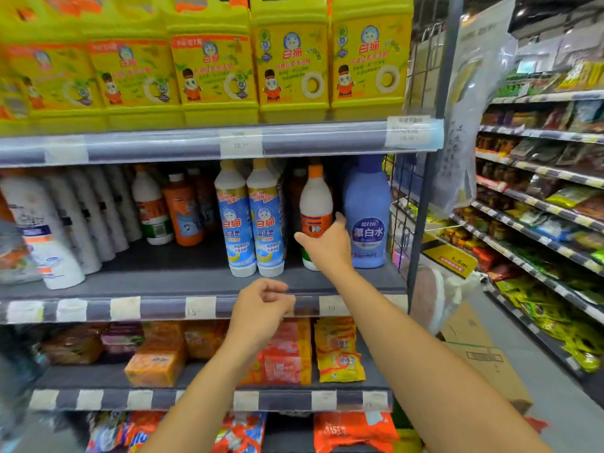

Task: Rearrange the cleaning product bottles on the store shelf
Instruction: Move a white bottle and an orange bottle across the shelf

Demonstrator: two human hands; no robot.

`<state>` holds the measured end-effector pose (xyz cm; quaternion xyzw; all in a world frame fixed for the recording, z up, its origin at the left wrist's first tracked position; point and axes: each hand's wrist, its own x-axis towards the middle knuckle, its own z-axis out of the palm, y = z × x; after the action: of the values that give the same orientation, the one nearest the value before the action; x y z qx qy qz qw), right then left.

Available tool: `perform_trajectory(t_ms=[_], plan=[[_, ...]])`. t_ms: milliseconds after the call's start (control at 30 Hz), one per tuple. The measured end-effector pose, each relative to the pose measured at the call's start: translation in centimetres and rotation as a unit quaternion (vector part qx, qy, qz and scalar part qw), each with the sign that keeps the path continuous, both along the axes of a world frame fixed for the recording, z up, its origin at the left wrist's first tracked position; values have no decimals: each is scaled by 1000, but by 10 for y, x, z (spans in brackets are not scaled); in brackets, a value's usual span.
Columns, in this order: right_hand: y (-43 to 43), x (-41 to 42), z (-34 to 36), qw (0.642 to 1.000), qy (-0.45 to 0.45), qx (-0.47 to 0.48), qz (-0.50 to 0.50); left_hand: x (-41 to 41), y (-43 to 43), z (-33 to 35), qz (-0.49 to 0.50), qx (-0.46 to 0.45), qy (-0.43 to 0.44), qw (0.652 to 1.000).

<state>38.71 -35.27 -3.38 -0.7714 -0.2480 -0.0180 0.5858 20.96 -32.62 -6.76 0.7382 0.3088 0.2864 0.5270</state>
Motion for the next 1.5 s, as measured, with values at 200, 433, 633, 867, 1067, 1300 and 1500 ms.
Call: perform_trajectory(t_ms=[200,433,633,867,1067,1300,1500], plan=[[28,15,-13,992,-48,-81,-82,0,26,18,-39,23,-18,999],[8,12,-4,997,-27,-35,-70,19,41,30,-58,24,-61,996],[-55,-17,-7,999,-24,0,-25,65,41,31,-77,40,-64,994],[-124,-32,-18,999,6,44,-15,138,36,33,2,81,-6,997],[-146,-32,-28,999,12,36,8,196,44,22,60,139,49,987],[-152,-27,-36,1000,15,19,3,226,58,14,103,128,95,982],[-144,-21,-37,1000,20,8,12,224,56,14,111,105,41,987]])
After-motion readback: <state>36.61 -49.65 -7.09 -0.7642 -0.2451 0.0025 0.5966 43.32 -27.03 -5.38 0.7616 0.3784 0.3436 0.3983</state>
